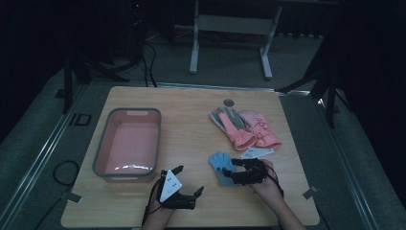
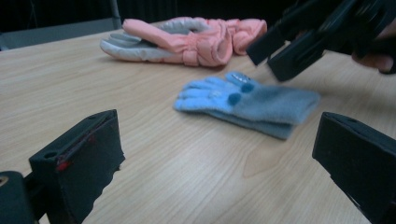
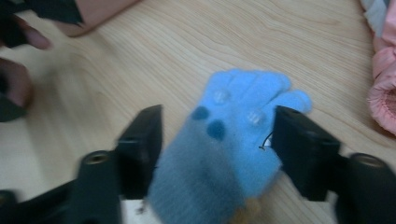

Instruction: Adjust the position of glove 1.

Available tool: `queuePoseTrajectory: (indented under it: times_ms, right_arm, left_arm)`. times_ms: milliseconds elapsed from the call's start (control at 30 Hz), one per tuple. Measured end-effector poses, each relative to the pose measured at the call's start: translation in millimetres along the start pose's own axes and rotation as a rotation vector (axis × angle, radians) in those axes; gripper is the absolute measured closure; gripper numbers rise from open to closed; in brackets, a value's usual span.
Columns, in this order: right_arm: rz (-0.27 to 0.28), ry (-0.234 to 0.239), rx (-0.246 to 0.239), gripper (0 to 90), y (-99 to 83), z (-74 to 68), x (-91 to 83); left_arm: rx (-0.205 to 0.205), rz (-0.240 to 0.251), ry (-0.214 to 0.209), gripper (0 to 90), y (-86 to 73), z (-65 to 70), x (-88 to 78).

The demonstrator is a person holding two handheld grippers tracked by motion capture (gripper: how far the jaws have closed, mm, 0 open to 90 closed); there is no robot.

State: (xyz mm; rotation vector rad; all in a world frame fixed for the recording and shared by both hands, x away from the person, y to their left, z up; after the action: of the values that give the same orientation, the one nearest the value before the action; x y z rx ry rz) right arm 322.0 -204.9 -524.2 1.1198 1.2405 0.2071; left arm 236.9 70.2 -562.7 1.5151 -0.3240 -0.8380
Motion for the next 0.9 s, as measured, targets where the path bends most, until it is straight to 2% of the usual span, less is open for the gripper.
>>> queuePoseTrajectory:
  times_ms: [67,167,267,400,433,467,500,600,700,833,900]
  right_arm:
    - [0.012,0.021,0.014,29.3,-0.5,3.6,-4.7]
    - [0.04,0.045,0.009,20.5,-1.2,7.4,-11.4]
    - [0.055,0.049,0.0,17.3,-1.5,10.2,-15.4]
    - [0.076,0.124,0.007,16.0,-0.6,18.6,-17.7]
    - [0.083,0.132,-0.002,15.8,0.2,19.5,-18.1]
    - [0.088,0.138,0.0,15.8,1.1,20.1,-18.3]
    - [0.091,0.144,-0.002,15.8,2.4,21.0,-17.9]
    - [0.079,0.151,-0.016,14.8,5.1,22.3,-15.2]
    - [0.051,0.19,-0.008,14.5,8.1,24.4,-11.1]
    - [0.033,0.18,-0.018,13.4,13.7,27.8,-4.1]
    - [0.047,0.186,-0.003,13.3,16.4,30.8,-1.5]
  left_arm:
    - [0.014,-0.018,0.006,3.6,0.7,2.4,0.9]
    - [0.016,-0.047,-0.03,4.9,3.8,6.2,2.7]
    - [0.005,-0.076,-0.112,4.8,8.0,12.1,5.8]
    - [0.042,-0.096,-0.229,4.8,14.2,23.6,11.8]
    - [0.046,-0.106,-0.259,4.9,15.4,26.1,14.4]
    - [0.046,-0.106,-0.259,4.9,15.4,26.1,14.4]
    - [0.064,-0.114,-0.294,4.9,17.4,31.2,20.0]
    - [0.089,-0.136,-0.299,4.9,20.2,36.4,27.9]
    - [0.129,-0.141,-0.315,5.7,24.1,38.0,34.0]
    - [0.171,-0.146,-0.314,9.8,30.2,36.8,41.2]
    - [0.187,-0.153,-0.302,12.2,32.8,35.3,44.6]
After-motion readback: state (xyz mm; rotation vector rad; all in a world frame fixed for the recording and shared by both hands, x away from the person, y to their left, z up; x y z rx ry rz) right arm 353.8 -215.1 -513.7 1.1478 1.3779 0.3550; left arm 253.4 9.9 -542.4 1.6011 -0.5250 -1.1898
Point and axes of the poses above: each handheld gripper's, and its own axes: x roughly forward along the jaws, y roughly out of its top, z roughly to its right, the point moved 1 cm from there along x, roughly forward along the jaws, and after that the axes turned 5 degrees about -x, right-handed, at the moved point
